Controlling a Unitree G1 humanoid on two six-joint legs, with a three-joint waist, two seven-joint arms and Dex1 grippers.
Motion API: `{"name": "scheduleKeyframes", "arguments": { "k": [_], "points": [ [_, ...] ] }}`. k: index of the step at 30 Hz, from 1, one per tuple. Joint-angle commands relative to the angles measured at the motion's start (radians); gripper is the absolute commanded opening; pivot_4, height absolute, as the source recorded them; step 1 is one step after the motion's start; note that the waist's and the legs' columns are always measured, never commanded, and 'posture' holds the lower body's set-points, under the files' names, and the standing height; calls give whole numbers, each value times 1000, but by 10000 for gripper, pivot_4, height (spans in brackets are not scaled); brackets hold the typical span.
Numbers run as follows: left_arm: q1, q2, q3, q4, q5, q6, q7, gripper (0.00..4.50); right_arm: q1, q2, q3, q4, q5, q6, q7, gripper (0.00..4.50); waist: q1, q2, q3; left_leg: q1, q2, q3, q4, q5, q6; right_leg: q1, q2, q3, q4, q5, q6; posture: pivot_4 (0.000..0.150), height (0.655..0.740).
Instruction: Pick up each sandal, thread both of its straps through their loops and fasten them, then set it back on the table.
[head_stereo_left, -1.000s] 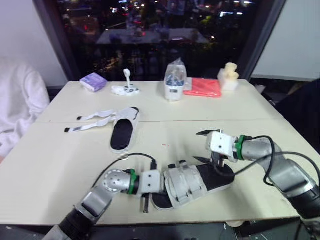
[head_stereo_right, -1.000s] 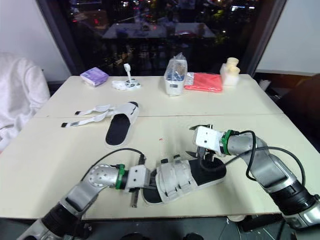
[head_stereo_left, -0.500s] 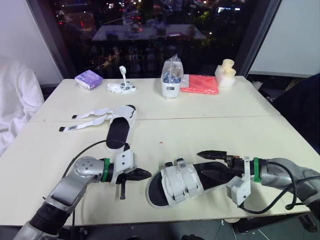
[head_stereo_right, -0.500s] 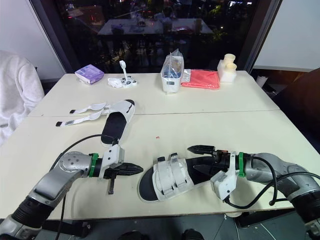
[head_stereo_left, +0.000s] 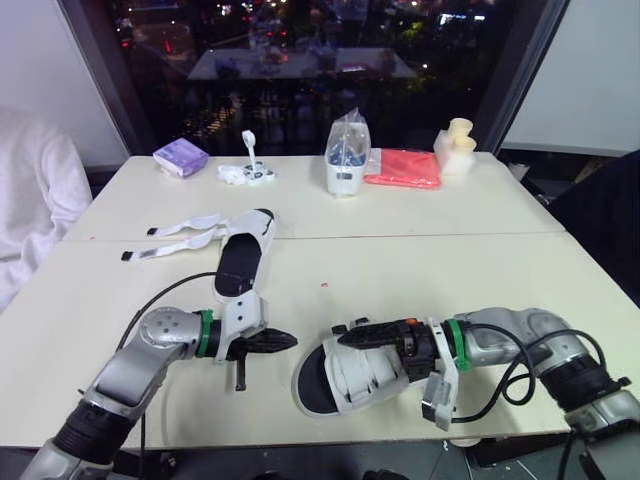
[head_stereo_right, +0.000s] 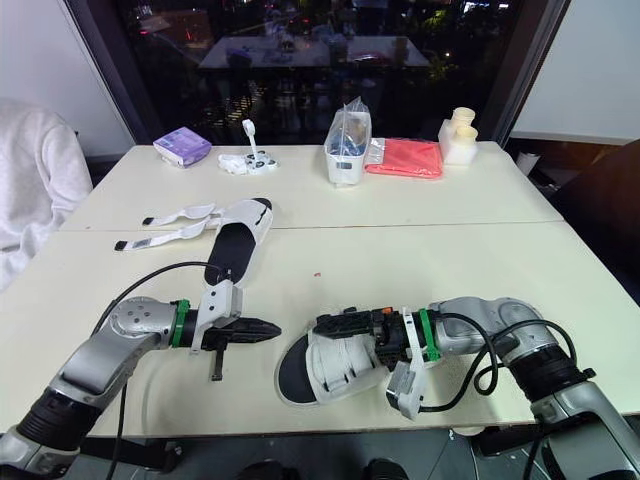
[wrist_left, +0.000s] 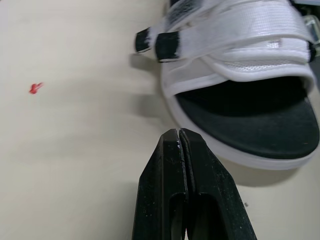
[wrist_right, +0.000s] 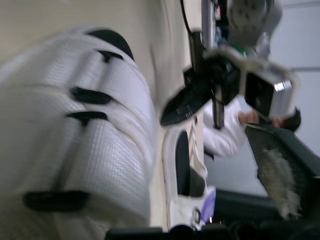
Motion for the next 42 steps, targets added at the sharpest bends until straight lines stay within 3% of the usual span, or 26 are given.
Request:
{"name": "scheduleKeyframes", "arguments": {
  "k": [1,3,6,12,16,19,27,36,41,42],
  "points": [
    [-11,13,29,-10,13,-25,8,0,-31,16,12,19,-20,-47,-21,24965,-2,0,0,0,0,0,0,0,0,0,0,0,0,0,0,1500,7400],
    [-5,14,33,-13,15,-25,12,0,-42,23,11,35,-31,-50,-27,13143,-3,0,0,0,0,0,0,0,-1,0,0,0,1,0,0,1500,7400],
    [7,15,42,-26,12,-21,22,0,-56,26,7,48,-36,-33,-31,272,-8,0,0,0,0,0,0,1,-1,0,0,0,1,0,0,1500,7400],
    [24,8,54,-47,8,-13,51,0,-64,11,-16,65,20,118,-5,272,-17,0,0,0,0,0,0,1,-1,0,0,0,2,1,2,1500,7400],
    [16,-15,71,-41,15,-17,106,0,-139,68,-100,143,100,554,106,272,-18,0,0,0,0,0,0,1,-2,0,0,0,2,2,2,1500,7400],
    [2,-33,72,-26,24,-19,134,0,-251,133,-141,265,55,874,69,272,-19,1,0,0,0,0,0,3,-2,0,0,0,2,4,0,1500,7400],
    [-35,-53,61,10,65,-37,163,0,-452,236,-18,598,-86,1293,-25,272,-20,1,0,0,-1,-1,-1,5,-3,-1,1,0,4,4,0,1500,7400],
    [-53,-84,70,26,80,-39,191,0,-549,362,55,868,-73,1531,-200,272,-44,3,1,0,-1,-1,-1,7,-6,-1,2,0,5,4,1,1500,7400],
    [-43,-95,60,13,85,-35,211,0,-549,390,63,916,-19,1568,-200,272,-42,3,1,0,-1,-1,-1,7,-6,-1,2,0,5,4,1,1500,7400],
    [-40,-94,57,12,89,-38,213,0,-545,390,61,911,-7,1566,-189,4445,-42,3,1,0,-1,-1,-1,7,-6,-1,2,0,5,4,1,1500,7400]
  ]
}}
